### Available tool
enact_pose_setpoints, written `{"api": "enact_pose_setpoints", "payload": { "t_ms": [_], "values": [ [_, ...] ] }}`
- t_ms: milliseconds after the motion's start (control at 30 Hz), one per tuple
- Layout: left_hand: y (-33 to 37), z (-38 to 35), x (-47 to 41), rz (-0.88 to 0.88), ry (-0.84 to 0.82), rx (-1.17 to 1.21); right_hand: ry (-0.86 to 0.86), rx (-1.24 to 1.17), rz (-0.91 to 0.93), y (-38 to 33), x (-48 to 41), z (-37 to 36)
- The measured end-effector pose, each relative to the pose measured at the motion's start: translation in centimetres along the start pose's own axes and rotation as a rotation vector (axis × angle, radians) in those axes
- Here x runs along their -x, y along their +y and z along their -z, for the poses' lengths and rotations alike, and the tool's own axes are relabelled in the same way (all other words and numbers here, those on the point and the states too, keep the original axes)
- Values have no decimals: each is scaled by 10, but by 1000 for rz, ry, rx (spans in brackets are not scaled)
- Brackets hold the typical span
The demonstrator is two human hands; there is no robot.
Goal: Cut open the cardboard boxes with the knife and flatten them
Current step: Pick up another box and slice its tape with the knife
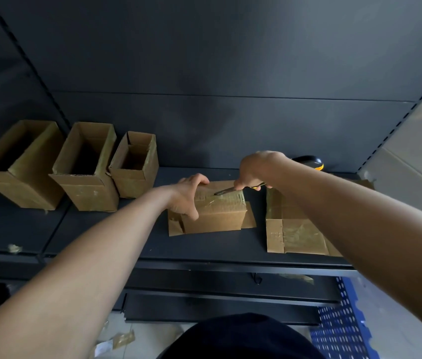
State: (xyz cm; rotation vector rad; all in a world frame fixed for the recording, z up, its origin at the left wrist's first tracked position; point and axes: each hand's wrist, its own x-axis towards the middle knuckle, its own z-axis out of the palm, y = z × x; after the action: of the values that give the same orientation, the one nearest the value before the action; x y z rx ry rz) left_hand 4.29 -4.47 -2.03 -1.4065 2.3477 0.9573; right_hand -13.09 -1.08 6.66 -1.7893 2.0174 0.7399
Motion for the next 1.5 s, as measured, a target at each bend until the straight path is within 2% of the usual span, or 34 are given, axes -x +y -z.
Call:
{"api": "enact_pose_setpoints", "payload": {
  "t_ms": [133, 233, 300, 400, 600, 733, 900, 1233, 1500],
  "values": [
    [2, 1, -2, 35, 11, 1, 12, -58, -48, 19, 5, -3],
    [0, 2, -3, 48, 13, -14, 95, 157, -145, 46, 12, -3],
    [-1, 3, -5, 55, 5, -5, 88, 234, -202, 63, 16, -12],
    [3, 3, -7, 52, 0, -17, 79, 104, -221, 71, 13, -30],
    [6, 3, -9, 73, -8, -12, 257, -39, -96, 42, 16, -11],
    [6, -1, -6, 70, 12, 2, 190, -54, -5, 22, 6, -14],
    [5, -2, -6, 57, 36, 12, 149, -76, 17, 18, 1, -13],
    [3, -4, -13, 21, 36, -4, 228, 52, -5, 2, 3, -10],
    [3, -5, -14, 25, 38, -37, 105, 78, 1, 1, 1, -12]
  ]
}}
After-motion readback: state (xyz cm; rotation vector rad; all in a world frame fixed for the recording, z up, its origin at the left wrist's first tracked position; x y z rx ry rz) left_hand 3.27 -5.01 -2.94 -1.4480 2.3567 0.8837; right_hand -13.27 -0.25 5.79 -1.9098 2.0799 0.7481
